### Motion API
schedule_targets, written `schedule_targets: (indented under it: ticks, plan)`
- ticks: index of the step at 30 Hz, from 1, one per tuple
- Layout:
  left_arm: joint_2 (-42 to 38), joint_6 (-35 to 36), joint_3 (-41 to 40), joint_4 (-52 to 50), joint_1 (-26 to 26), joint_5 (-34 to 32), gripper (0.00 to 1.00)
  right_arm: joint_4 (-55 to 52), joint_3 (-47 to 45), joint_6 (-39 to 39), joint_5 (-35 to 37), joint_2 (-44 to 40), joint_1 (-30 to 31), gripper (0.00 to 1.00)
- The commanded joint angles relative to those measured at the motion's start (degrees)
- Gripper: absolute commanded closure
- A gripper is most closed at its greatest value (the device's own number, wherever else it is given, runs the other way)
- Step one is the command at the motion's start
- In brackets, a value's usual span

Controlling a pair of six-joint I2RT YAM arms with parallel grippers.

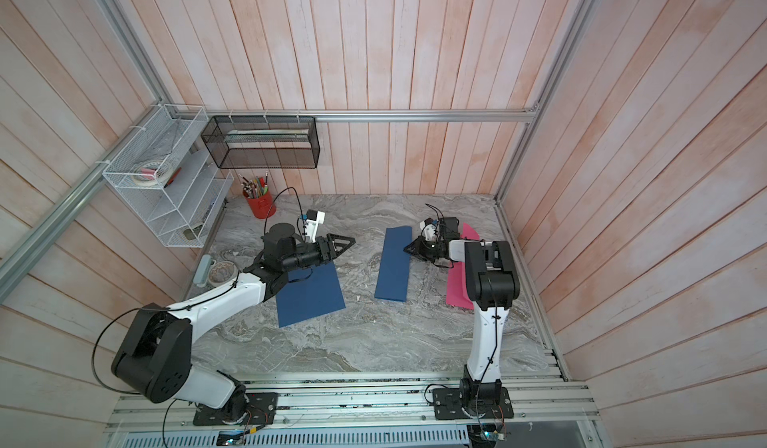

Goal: Fold the rectangular paper in half along the long edge
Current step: Move the paper to the center of the board.

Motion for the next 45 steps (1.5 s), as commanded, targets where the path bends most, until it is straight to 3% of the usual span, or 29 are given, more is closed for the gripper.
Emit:
schedule_targets:
  ticks: [1,4,7,11,14,17,20,24,29,30,33,39,45]
  plan:
    - [-4.36,1.74,-3.05,-5.88,2.69,-3.09,0.33,-7.1,1.64,-2.61,3.67,-4.01,-0.97,0.65]
    - [-7.75,3.5,-3.0,-9.93,4.45,-5.41,0.36,-7.99,0.35,-1.92,1.51,-12.57,-1.0,0.63]
    - [-9.17,5.68,-2.04,-13.71,4.54,-7.62,0.37,-8.66,-2.98,-0.7,5.54,-22.7,-1.96,0.59]
    - [-9.94,7.81,-2.02,-17.86,5.3,-8.75,0.4,-5.55,-10.36,4.38,3.48,-31.72,-8.51,0.58]
    - [-11.31,8.15,-3.69,-22.13,7.31,-11.55,0.42,-7.42,-13.6,2.93,3.3,-35.21,-10.82,0.58]
    - [-12.55,6.19,-7.72,-23.31,11.15,-11.47,0.42,-5.01,-17.32,3.6,-1.24,-37.51,-9.76,0.58]
    - [-13.34,4.15,-11.86,-23.79,15.09,-12.16,0.44,-2.33,-19.34,4.08,-1.82,-38.53,-3.48,0.58]
    - [-11.31,3.06,-13.43,-26.63,18.42,-13.84,0.52,0.05,-17.33,3.17,2.08,-34.64,11.48,0.57]
    - [-6.69,2.92,-13.12,-26.8,19.21,-14.58,0.59,4.36,-11.53,5.31,2.99,-22.33,23.15,0.57]
    - [-5.76,2.87,-13.27,-25.8,19.21,-14.36,0.65,5.1,-10.31,5.99,3.76,-19.74,24.74,0.57]
    - [-2.86,3.21,-12.62,-22.42,19.13,-13.11,0.78,6.33,-6.21,6.96,3.42,-12.43,27.85,0.57]
    - [3.66,3.12,-9.21,-18.17,19.03,-11.52,0.92,5.67,0.59,7.12,5.31,-3.09,30.76,0.57]
    - [10.75,3.23,-7.46,-14.06,18.56,-9.39,0.99,4.87,0.89,6.97,7.0,-0.91,30.99,0.55]
